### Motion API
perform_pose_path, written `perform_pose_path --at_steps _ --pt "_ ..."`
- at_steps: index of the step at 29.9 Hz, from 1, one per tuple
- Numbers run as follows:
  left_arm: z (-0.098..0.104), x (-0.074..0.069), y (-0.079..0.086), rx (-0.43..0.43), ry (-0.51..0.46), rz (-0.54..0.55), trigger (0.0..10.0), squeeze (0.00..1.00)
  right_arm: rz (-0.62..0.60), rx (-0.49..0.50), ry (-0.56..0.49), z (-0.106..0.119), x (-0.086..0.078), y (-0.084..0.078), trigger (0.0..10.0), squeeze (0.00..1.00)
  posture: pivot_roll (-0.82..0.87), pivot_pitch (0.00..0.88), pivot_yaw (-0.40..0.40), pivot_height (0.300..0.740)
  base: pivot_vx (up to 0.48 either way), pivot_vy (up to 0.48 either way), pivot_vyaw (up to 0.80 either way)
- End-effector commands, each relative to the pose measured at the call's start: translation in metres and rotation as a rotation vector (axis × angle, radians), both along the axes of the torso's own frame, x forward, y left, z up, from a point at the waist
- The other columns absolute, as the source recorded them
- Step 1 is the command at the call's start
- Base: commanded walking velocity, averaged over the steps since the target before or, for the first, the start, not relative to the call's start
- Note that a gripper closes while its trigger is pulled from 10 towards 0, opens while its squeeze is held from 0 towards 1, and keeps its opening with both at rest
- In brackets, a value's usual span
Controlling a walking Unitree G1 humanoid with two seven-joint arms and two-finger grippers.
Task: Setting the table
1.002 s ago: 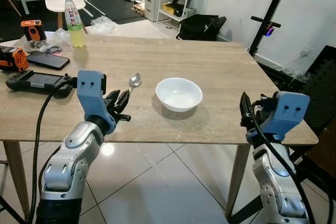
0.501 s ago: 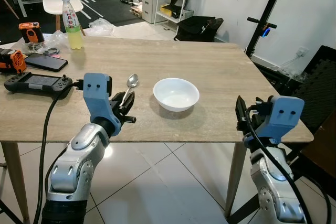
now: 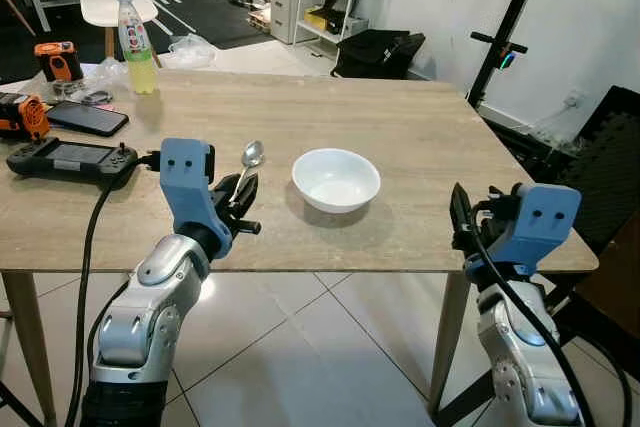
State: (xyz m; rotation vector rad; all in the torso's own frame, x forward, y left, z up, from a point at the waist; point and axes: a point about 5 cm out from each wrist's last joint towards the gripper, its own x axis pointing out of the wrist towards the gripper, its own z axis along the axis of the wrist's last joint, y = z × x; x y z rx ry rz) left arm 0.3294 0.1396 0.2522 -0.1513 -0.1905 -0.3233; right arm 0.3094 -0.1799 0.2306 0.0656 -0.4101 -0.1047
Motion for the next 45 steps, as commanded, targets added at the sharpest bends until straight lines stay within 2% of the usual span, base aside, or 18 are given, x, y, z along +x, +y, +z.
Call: perform_pose_path --at_steps 1,13,45 --pt "-0.0040 0.0009 -0.0017 0.006 0.009 -0.004 10.0 0.00 -0.018 0.004 0.007 -0.0021 -0.0028 -0.0037 10.0 0.00 0.03 0.070 -0.012 0.740 0.000 0.000 0.00" --pt "-0.0022 0.0008 0.0010 0.011 0.005 -0.001 10.0 0.00 -0.022 0.011 0.011 -0.0035 -0.0017 -0.0036 10.0 0.00 0.07 0.079 -0.016 0.740 -0.042 0.000 0.00" --pt "-0.0009 0.0005 -0.0003 0.008 -0.003 0.002 10.0 0.00 -0.012 0.005 0.010 -0.0016 0.0013 -0.0028 10.0 0.00 0.07 0.076 -0.027 0.740 -0.330 0.000 0.00"
